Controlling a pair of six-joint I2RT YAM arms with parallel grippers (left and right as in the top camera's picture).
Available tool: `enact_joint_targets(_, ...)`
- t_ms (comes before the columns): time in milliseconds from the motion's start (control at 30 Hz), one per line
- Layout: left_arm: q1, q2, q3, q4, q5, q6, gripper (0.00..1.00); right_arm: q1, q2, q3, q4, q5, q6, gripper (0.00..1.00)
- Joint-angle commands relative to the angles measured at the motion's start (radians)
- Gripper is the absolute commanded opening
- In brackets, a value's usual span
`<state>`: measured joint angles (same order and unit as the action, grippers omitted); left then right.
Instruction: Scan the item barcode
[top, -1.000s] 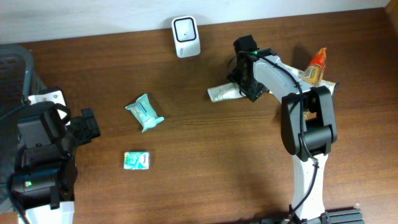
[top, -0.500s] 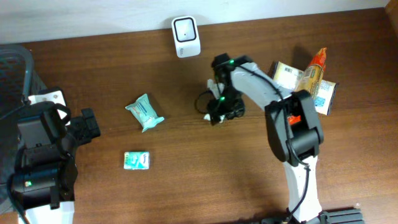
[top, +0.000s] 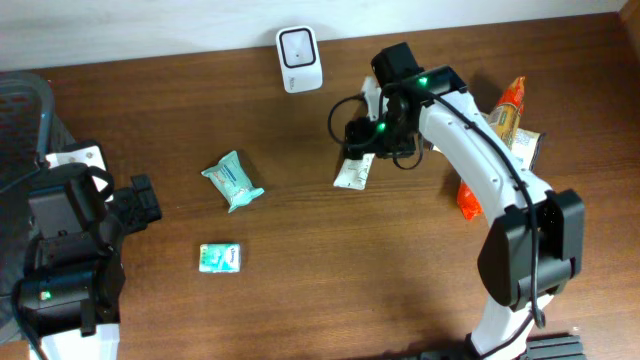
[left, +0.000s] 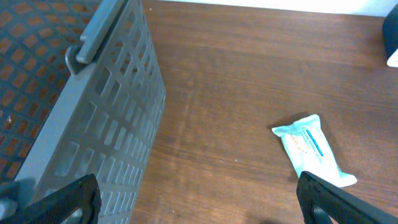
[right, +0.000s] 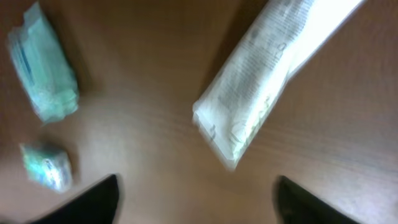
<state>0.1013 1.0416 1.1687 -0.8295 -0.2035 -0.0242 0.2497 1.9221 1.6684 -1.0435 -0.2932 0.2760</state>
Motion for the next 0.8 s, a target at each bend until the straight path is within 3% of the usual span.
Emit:
enact_joint_targets(0, 0.005, -0.007, 0.012, -0.002, -0.011, -0.01, 0.99, -0.027, 0.053, -0.132, 0.142, 0.031, 0.201, 0.91)
enact_joint_targets(167, 0.005, -0.007, 0.012, -0.002, -0.011, -0.01, 0.99, -0.061, 0.085, -0.28, 0.357, -0.045, 0.238, 0.92)
enact_joint_targets(333, 0.005, -0.007, 0.012, -0.002, -0.011, -0.01, 0.99, -0.06, 0.158, -0.314, 0.475, -0.067, 0.334, 0.81)
enact_joint_targets(367, 0.005, -0.007, 0.012, -0.002, -0.011, -0.01, 0.99, -0.062, 0.162, -0.314, 0.48, -0.074, 0.336, 0.73)
enact_joint_targets(400, 0.005, -0.007, 0.012, -0.002, -0.011, -0.01, 0.99, -0.062, 0.162, -0.314, 0.484, -0.073, 0.335, 0.56)
enact_joint_targets(467, 0.005, -0.007, 0.012, -0.002, -0.011, -0.01, 0.99, -0.062, 0.162, -0.314, 0.484, -0.073, 0.335, 0.39)
enact_joint_targets(533, 0.005, -0.007, 0.012, -0.002, -0.011, -0.01, 0.99, -0.062, 0.162, -0.313, 0.484, -0.074, 0.335, 0.11)
enact_joint_targets(567, 0.005, -0.007, 0.012, -0.002, -0.011, -0.01, 0.99, -0.062, 0.162, -0.313, 0.483, -0.08, 0.323, 0.04)
enact_joint_targets(767, 0.005, -0.007, 0.012, -0.002, -0.011, -0.01, 0.99, 0.003, 0.154, -0.298, 0.394, -0.446, -0.083, 0.04)
